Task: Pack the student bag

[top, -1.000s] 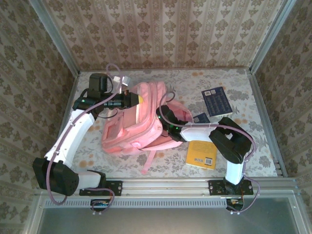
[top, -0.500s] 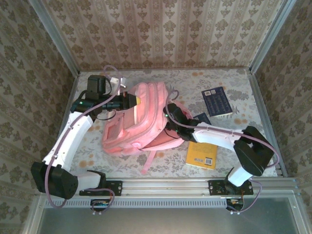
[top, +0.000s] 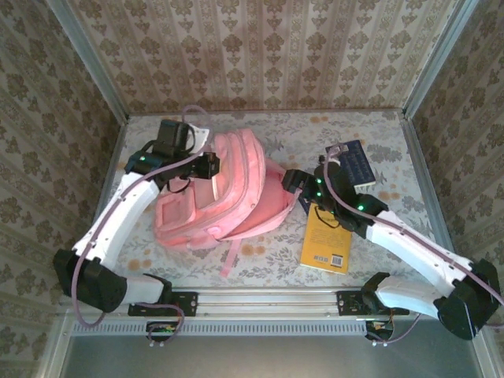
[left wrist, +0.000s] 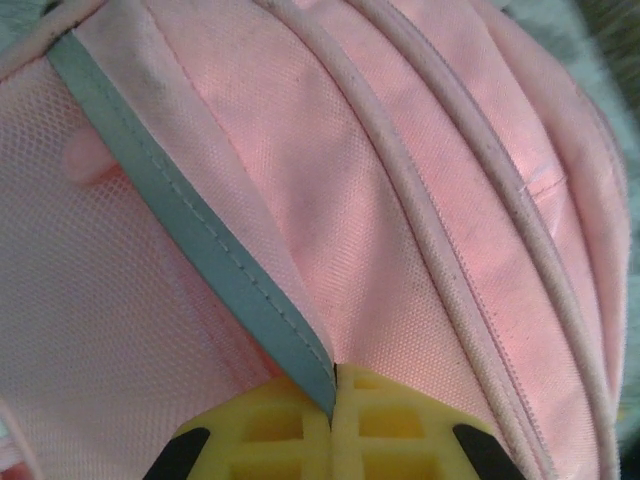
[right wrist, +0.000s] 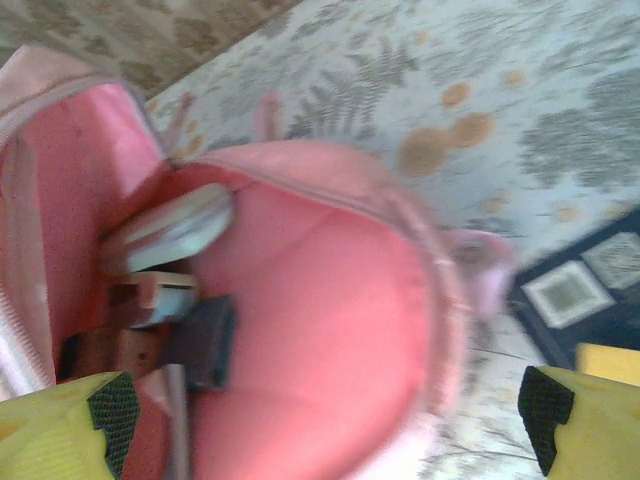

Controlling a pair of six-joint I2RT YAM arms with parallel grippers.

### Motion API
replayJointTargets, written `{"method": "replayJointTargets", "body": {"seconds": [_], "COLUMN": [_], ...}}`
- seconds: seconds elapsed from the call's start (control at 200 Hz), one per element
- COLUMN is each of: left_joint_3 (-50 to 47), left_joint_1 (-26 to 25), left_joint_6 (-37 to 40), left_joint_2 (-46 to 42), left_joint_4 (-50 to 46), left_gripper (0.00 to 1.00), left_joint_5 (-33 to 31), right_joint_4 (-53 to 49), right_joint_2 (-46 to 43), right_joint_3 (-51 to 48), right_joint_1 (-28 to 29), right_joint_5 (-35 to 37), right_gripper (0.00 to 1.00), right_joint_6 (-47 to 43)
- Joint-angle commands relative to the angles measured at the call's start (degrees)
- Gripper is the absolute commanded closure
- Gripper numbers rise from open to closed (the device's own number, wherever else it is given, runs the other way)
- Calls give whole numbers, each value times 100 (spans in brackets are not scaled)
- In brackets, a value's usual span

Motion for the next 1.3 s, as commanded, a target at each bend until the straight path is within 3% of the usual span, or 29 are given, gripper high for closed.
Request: {"method": "replayJointTargets", "body": {"seconds": [0.0, 0.125, 0.195, 0.325, 0.445, 0.5, 0.55, 0.65, 0.715, 0.94, 1.295], "left_joint_3": [348, 454, 596, 751, 882, 883, 707, -45, -304, -319, 92], "left_joint_1": [-239, -346, -485, -749, -1274, -1550, -1741, -2020, -2201, -2610, -2697], "left_joint_6": [510, 577, 658, 598, 438, 199, -168, -1370, -1855, -2435, -2665], "left_joint_2": [237, 489, 670, 782, 820, 862, 896, 1137, 1530, 2611, 3852], "left_joint_4": [-429, -406, -524, -537, -459, -306, 96, 1639, 2227, 3076, 3054], "left_gripper": [97, 88, 76, 51, 36, 34, 30, 27, 26, 25, 25], "left_joint_5": [-1372, -1552, -1763, -1523, -1473, -1185, -510, 849, 1289, 1784, 1825], "right_joint_4": [-1679, -2566, -2810, -2334, -1910, -1697, -1491, -1159, -867, -564, -165], "right_joint_2": [-50, -59, -115, -367, -642, -757, -837, -900, -970, -1306, -1366], "right_joint_3": [63, -162, -432, -1213, -1794, -1981, -2141, -2376, -2524, -2802, -3032], "right_joint_1": [-147, -303, -527, -1186, -1569, -1685, -1818, -2117, -2288, -2527, -2685], "right_joint_5": [601, 1101, 1203, 247, -399, -680, -935, -1446, -1765, -2294, -2928], "right_gripper": [0, 0, 0, 0, 0, 0, 0, 0, 0, 0, 1], "right_joint_6": [-210, 245, 541, 478, 431, 360, 315, 219, 143, -39, 4]}}
